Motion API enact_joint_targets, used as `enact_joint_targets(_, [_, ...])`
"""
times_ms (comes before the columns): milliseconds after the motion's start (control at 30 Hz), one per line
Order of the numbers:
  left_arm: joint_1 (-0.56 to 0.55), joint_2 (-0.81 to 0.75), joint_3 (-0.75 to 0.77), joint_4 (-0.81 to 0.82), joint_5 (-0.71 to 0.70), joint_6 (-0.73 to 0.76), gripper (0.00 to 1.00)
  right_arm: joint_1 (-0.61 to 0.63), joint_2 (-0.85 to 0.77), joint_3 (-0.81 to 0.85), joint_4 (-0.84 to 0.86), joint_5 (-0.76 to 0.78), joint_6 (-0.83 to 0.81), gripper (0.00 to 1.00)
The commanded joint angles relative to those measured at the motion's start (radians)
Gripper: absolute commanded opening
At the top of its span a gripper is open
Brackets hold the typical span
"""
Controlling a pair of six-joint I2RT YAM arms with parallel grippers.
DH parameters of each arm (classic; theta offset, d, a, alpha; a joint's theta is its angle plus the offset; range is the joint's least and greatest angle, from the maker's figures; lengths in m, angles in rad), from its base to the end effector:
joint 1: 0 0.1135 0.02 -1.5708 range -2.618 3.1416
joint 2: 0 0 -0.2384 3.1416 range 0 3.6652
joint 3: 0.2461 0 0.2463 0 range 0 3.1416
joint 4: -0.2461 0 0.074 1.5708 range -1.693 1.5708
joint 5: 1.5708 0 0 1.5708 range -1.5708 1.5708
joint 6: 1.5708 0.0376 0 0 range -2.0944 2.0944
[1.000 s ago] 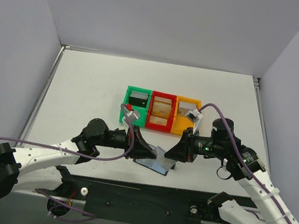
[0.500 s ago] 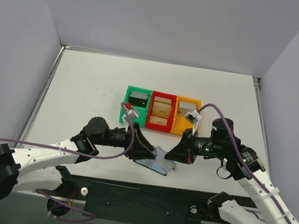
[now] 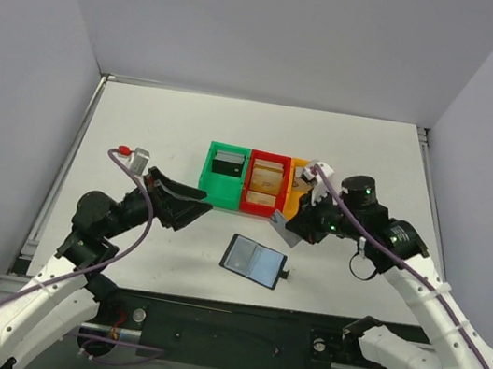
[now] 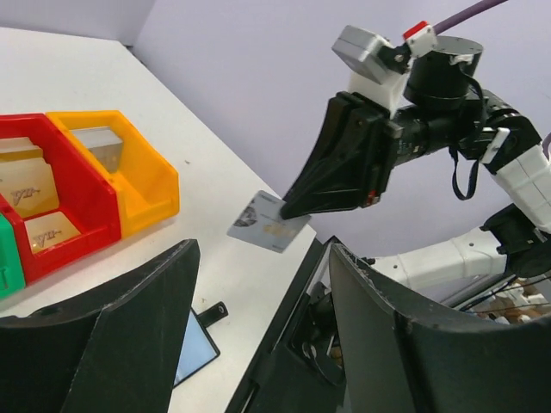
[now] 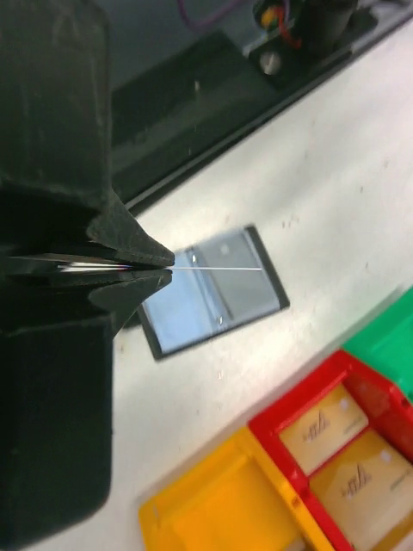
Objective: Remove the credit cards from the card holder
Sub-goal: Place the credit card in the storage box.
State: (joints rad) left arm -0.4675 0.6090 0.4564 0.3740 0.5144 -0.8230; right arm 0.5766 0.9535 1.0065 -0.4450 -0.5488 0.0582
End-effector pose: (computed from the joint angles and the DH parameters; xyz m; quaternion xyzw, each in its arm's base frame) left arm 0.1468 -0.0948 0.2963 0.0887 0.6297 -0.5811 0.5078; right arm 0.1699 0.1339 0.3400 -0.3507 0.7348 0.3810 0.4380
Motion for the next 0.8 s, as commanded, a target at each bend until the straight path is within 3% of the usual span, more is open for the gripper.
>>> enact_joint_targets(0, [0.007, -0.025, -0.036, -0.034, -0.082, -0.004, 0.72, -0.012, 0.096, 0.090, 0.017, 0.125, -0.400, 0.00])
enact_joint_targets(133, [0.007, 0.000, -0.053, -0.007, -0.050, -0.034, 0.72, -0.108, 0.205, 0.194, 0.014, 0.096, -0.592, 0.00])
enact_joint_targets(367, [0.007, -0.023, -0.088, -0.010, -0.027, -0.030, 0.72, -0.193, 0.320, 0.146, 0.110, 0.079, -0.848, 0.00])
enact_joint_targets(567, [0.006, -0.043, -0.117, -0.024, -0.022, -0.044, 0.72, -0.343, 0.383, 0.109, 0.212, -0.111, -0.848, 0.00])
enact_joint_targets(767, [-0.013, -0.029, -0.114, -0.069, -0.010, -0.018, 0.71, -0.408, 0.467, 0.152, 0.210, -0.249, -0.897, 0.00])
